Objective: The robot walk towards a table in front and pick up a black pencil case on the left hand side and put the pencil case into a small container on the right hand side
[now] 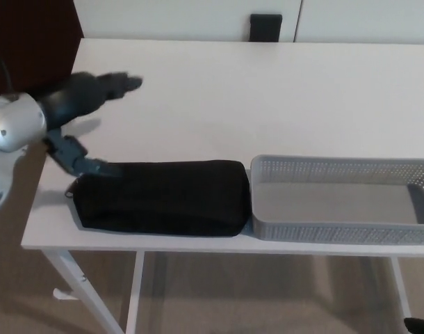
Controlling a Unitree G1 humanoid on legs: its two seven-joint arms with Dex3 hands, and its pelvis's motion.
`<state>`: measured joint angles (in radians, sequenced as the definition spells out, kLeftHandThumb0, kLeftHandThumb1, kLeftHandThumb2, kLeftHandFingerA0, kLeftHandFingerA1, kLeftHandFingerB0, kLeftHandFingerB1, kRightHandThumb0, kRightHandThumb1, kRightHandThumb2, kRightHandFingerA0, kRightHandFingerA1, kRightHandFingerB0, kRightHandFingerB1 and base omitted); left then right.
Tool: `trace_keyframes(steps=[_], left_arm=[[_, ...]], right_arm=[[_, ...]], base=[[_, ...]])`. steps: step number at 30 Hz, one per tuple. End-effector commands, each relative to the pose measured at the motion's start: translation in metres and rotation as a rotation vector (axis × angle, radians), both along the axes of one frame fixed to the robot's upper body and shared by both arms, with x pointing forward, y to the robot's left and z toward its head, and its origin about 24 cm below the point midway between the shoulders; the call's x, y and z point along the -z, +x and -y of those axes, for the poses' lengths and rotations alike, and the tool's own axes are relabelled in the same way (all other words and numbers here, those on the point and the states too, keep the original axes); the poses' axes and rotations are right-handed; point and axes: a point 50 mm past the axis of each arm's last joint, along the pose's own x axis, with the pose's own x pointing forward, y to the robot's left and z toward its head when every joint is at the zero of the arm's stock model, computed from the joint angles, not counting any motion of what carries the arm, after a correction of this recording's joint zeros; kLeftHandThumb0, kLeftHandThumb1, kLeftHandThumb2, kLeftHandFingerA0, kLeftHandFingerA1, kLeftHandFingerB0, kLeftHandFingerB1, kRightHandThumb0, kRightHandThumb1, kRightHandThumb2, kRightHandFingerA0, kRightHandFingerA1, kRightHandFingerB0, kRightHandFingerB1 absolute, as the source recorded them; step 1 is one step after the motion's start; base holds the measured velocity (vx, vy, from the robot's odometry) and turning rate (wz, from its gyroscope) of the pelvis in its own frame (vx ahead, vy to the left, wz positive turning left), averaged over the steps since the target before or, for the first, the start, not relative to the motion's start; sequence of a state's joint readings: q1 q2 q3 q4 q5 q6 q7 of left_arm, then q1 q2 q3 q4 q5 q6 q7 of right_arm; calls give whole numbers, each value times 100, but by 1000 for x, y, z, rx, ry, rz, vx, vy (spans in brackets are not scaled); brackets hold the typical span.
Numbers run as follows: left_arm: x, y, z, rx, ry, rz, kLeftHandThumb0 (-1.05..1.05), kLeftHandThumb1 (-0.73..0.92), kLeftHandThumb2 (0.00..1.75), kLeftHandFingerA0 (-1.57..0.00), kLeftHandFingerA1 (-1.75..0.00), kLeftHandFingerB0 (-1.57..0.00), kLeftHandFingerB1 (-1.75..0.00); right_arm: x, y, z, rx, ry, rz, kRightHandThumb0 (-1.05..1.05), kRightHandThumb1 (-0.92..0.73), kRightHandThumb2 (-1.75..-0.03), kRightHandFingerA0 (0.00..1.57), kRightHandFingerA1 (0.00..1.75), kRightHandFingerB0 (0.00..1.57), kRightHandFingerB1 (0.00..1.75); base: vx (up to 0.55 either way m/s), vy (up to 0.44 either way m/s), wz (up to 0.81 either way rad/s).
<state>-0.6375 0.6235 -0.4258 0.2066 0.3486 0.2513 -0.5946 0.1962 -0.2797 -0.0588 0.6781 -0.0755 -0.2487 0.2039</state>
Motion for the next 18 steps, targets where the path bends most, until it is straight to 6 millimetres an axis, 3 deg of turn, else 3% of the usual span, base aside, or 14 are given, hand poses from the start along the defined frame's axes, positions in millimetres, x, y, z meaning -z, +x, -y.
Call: trace_keyframes(steps=[1, 18], left_arm=[[1, 1, -17, -93, 106, -95, -63, 40, 76, 0, 0, 0, 0], [-7, -2, 1, -17, 184, -124, -59, 39, 73, 0, 0, 0, 0]], right_arm=[[-4, 0, 11, 27, -37, -21, -29, -63, -58, 53, 49, 28, 37], [-6, 7, 12, 61, -6, -24, -27, -64, -59, 53, 49, 28, 36]], base=[[0, 0, 0], [0, 0, 0]])
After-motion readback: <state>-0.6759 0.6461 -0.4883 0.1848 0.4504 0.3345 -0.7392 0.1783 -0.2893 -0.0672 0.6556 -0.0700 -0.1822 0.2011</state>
